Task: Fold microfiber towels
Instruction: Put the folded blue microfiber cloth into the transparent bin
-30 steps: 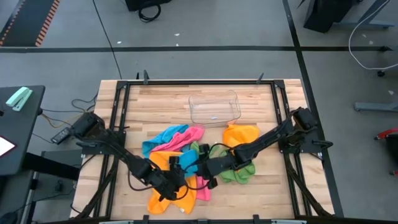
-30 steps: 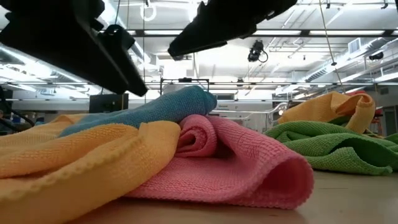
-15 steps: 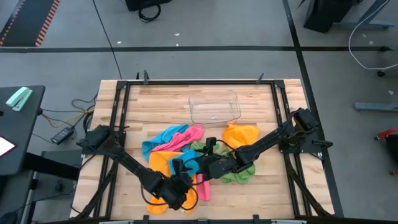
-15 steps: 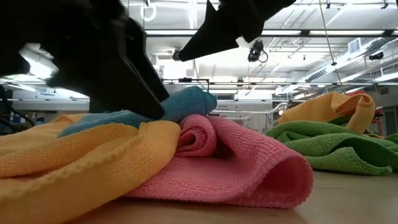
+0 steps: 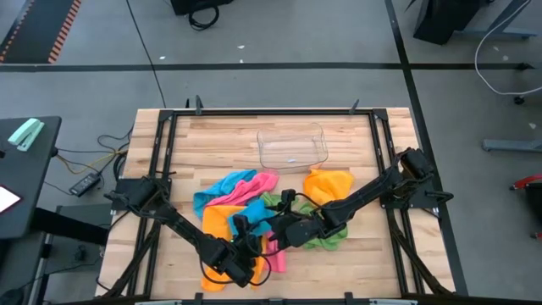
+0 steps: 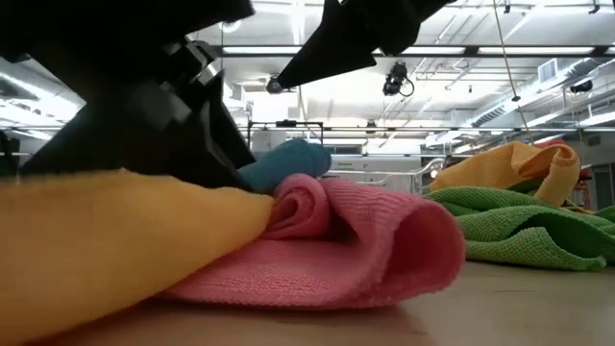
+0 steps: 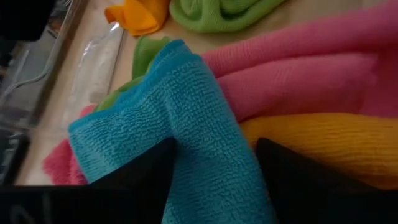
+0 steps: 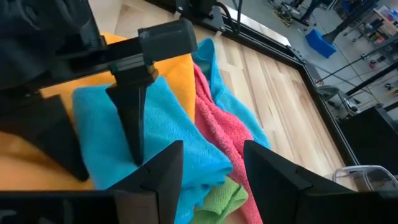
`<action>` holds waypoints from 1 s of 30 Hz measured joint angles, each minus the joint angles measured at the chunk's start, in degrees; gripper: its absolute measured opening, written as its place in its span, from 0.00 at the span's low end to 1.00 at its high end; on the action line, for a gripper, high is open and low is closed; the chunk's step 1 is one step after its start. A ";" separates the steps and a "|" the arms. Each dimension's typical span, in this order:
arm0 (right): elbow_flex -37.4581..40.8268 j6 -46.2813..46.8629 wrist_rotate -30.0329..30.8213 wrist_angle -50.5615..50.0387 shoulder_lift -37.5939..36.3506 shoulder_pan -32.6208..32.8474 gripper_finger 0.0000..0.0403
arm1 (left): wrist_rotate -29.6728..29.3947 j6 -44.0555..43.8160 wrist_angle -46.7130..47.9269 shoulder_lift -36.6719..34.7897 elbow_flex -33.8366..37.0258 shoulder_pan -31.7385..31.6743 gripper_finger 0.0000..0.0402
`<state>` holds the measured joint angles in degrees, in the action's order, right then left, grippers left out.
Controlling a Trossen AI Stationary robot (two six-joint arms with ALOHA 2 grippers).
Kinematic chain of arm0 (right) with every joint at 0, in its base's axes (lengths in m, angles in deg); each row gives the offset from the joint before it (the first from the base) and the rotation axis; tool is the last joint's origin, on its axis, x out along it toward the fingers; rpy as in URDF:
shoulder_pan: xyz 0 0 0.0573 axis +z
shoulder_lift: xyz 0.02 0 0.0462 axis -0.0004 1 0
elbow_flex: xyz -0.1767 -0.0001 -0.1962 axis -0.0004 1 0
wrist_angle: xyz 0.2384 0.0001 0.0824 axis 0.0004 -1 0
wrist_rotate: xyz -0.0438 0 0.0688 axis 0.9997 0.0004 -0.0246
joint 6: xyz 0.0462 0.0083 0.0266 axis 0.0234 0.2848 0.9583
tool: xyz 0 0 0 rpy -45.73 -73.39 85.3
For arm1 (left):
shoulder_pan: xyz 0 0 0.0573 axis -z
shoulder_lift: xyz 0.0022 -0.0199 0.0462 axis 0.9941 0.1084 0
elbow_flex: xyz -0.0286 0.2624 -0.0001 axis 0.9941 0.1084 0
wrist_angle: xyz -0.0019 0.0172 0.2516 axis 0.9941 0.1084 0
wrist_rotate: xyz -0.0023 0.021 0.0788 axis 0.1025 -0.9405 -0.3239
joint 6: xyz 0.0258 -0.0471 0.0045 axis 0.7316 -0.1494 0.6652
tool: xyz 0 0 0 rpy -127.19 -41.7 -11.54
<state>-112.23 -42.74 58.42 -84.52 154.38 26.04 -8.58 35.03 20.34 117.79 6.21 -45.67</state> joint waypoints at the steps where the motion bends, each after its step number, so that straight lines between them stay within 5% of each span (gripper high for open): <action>1: 0.00 0.00 0.00 0.01 0.00 0.00 0.44 | -0.16 -0.04 1.13 0.00 0.00 0.00 0.56; 22: -0.08 -1.88 -0.38 0.39 -0.51 2.10 0.44 | 0.90 0.29 2.71 -3.07 0.02 1.05 0.08; 30: -0.11 0.95 -5.00 0.69 -0.90 2.55 0.45 | 7.94 -1.55 2.89 -5.81 0.02 -0.27 0.10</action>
<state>-112.34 -41.79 53.42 -83.83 153.49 28.59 -0.64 33.48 23.23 111.98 6.23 -45.94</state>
